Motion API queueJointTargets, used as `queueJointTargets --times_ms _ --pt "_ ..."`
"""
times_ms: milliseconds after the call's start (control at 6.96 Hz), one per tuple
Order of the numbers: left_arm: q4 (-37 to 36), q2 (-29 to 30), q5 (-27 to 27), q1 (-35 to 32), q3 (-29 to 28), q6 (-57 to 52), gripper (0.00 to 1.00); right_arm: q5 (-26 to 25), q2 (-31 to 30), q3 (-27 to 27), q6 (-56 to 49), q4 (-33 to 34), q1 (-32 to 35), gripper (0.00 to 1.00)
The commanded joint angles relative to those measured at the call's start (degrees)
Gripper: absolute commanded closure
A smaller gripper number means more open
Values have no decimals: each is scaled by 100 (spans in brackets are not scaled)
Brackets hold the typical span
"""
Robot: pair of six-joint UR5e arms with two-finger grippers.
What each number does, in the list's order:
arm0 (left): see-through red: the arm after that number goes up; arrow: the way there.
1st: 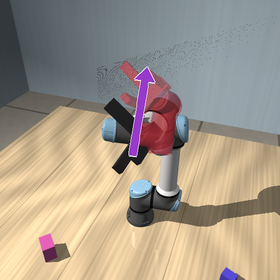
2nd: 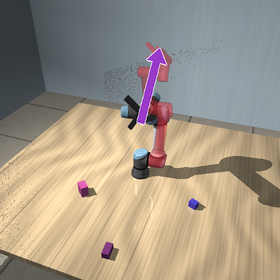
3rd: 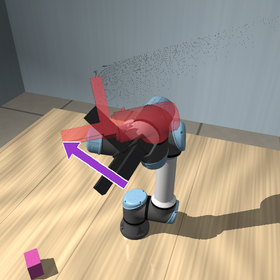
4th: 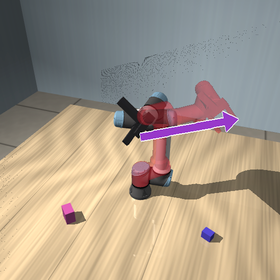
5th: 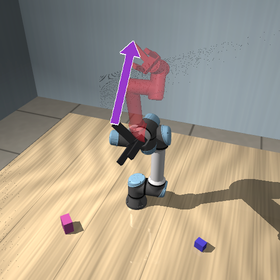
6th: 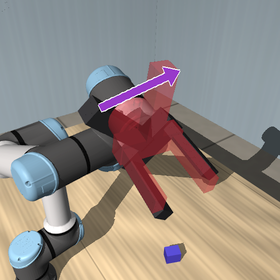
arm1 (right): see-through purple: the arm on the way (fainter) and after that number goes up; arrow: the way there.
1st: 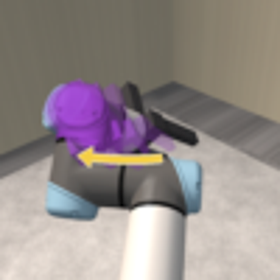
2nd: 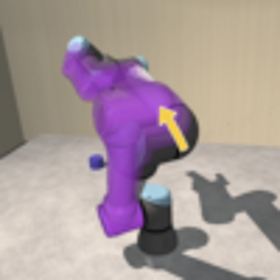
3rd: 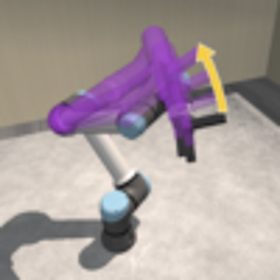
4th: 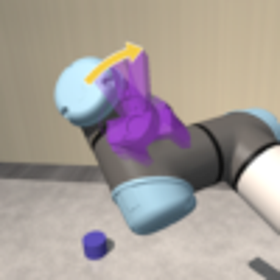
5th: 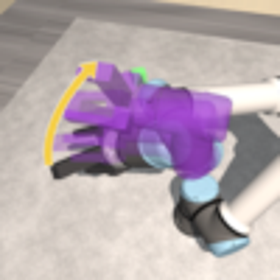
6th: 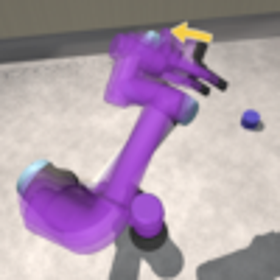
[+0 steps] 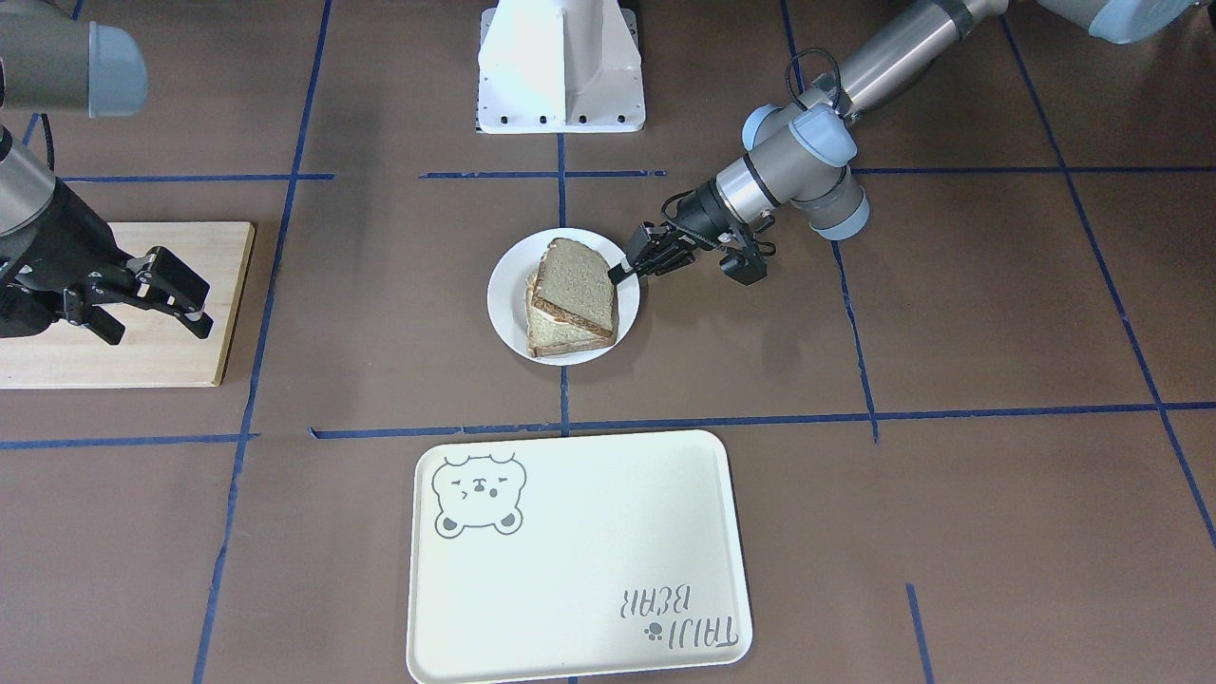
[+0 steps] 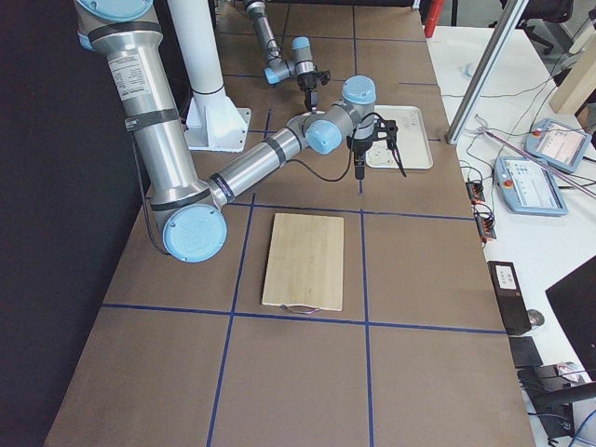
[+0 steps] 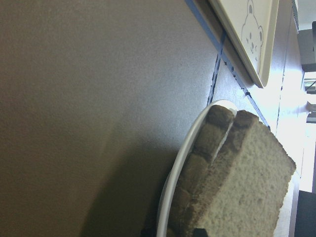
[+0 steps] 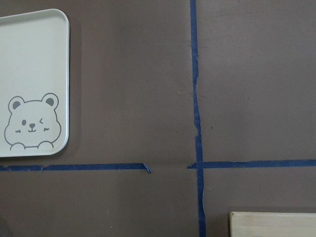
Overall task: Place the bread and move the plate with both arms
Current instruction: 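Close the left gripper on the plate rim, then slide the plate with the left gripper onto the bear tray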
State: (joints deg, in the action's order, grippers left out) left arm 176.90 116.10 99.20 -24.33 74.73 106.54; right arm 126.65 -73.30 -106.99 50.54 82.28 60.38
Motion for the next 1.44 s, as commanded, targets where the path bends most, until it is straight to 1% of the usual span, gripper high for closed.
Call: queueJointTargets --times_ms 0,144,431,718,862,1149,1293 --pt "3 9 3 -1 15 42 97 0 -9 3 0 -1 0 0" --pt "11 44 11 -1 24 68 99 0 -9 3 0 -1 0 0" --pt "73 97 3 -10 120 95 100 0 -35 3 -26 -19 0 0" --pt "213 210 3 -97 235 584 100 0 -88 3 -122 -27 0 0" --pt "214 281 -6 -176 235 674 100 0 -236 -32 -384 -27 35 0" --pt "100 351 -102 -545 226 1252 100 17 -631 -50 -1183 -27 368 0" --pt "-127 395 -225 -694 217 1281 100 139 -789 -67 -1378 -27 482 0"
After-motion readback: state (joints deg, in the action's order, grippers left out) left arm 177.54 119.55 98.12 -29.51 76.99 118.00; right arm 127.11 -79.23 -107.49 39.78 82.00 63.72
